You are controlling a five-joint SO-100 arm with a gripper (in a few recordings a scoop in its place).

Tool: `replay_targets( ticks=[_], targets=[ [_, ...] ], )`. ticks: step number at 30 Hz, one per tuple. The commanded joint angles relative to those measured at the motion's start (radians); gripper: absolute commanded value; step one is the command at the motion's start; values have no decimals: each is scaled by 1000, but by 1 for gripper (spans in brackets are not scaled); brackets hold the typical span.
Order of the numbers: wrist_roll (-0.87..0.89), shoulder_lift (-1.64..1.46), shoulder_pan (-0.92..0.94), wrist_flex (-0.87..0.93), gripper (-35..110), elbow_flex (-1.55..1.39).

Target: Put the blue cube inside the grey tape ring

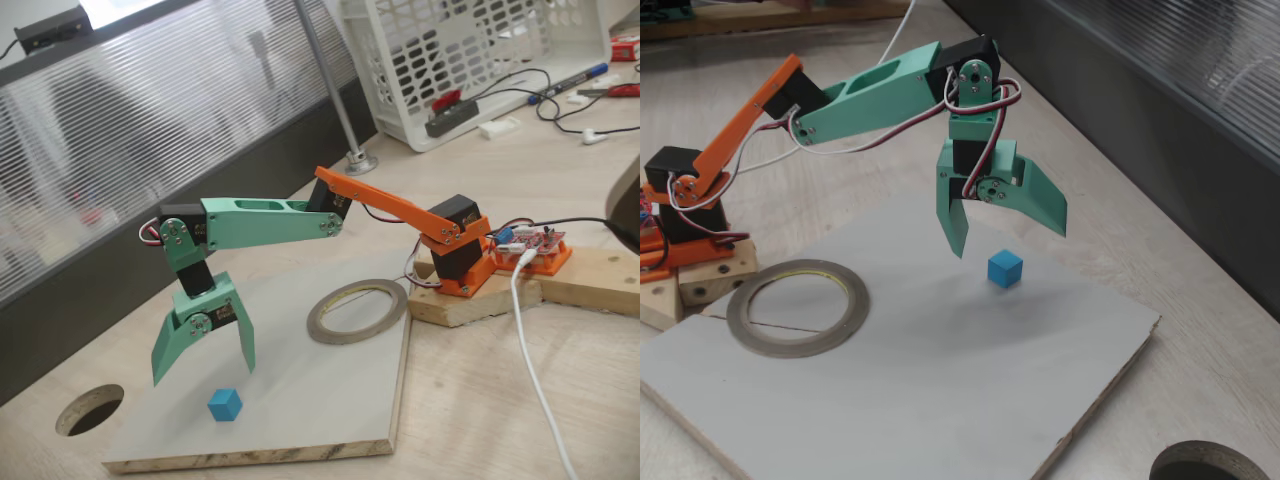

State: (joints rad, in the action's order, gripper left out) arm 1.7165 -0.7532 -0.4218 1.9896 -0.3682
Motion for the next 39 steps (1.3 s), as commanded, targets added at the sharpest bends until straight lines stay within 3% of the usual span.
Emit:
replay_targets(
  ticks=[1, 14, 39],
  targets=[
    [5, -17, -6, 21, 92, 2],
    [3, 150, -6, 21, 92, 11],
    [2, 141, -8, 20, 92, 0]
  ],
)
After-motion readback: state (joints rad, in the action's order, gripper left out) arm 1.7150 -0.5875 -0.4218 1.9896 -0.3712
